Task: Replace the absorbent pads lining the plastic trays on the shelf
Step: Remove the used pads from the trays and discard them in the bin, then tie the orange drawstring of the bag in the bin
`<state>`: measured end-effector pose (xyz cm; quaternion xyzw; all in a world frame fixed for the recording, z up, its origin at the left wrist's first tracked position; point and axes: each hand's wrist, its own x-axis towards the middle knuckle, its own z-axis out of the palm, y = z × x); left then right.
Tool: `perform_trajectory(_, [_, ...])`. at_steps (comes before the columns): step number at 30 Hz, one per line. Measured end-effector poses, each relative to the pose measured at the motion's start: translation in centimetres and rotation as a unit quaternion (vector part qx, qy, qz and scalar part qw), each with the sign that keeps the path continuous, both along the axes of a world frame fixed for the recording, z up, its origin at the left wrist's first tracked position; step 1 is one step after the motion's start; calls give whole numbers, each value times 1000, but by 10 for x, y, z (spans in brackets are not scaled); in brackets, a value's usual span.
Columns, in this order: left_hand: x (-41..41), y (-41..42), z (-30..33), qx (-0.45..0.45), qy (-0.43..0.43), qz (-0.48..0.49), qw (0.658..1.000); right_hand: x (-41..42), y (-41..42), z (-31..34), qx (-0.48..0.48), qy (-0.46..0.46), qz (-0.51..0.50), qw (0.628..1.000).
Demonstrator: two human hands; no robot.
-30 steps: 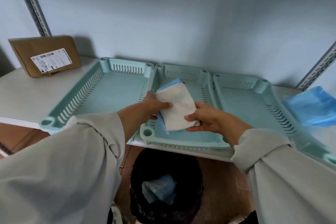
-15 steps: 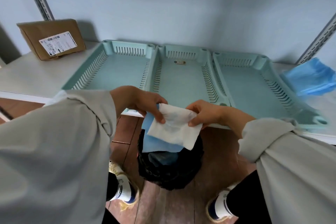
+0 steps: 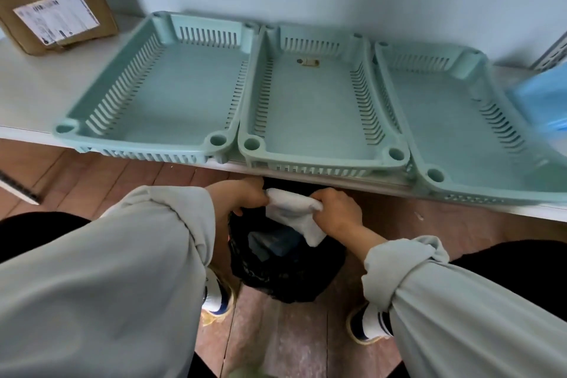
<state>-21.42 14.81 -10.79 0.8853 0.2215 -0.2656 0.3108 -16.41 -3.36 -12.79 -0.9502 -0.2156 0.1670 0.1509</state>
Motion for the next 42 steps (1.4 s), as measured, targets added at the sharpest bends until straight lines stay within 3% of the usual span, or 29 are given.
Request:
perform_trajectory(13, [19, 15, -67, -1, 32, -23, 999, 12, 37, -63, -94, 34, 11, 995])
perform_trajectory(19, [20, 13, -80, -12, 38, -13, 999, 16, 38, -79, -63, 186, 14, 980])
perform_trajectory(23, [15, 11, -79, -6, -11, 17, 1000, 16, 31, -83, -61, 197, 11, 979])
perform_trajectory(27, [3, 15, -77, 55, -124, 47, 990, 14, 25, -80, -72, 242, 26, 967])
perform_trajectory(29, [-2, 16, -75, 122, -171, 65, 975, 8, 22, -75, -76, 206, 35, 975])
perform_trajectory(31, [-4, 13, -71, 151, -175, 93, 969, 4, 16, -66, -78, 61, 43, 994])
perform_trajectory(33, [-5, 14, -70, 118, -124, 129, 977, 2, 7, -58, -72, -87, 37, 993])
perform_trajectory(34, [-5, 15, -72, 91, -96, 140, 981, 2, 2, -54, -69, -114, 13, 991])
perform_trajectory(35, [-6, 18, -75, 67, -76, 141, 985, 2, -3, -50, -71, -100, -23, 992])
perform_trajectory(39, [-6, 25, -82, 45, -69, 138, 987, 7, -24, -40, -41, 117, -185, 975])
perform_trajectory(42, [-7, 19, -74, 50, -77, 133, 987, 8, -38, -40, -30, 153, -218, 963])
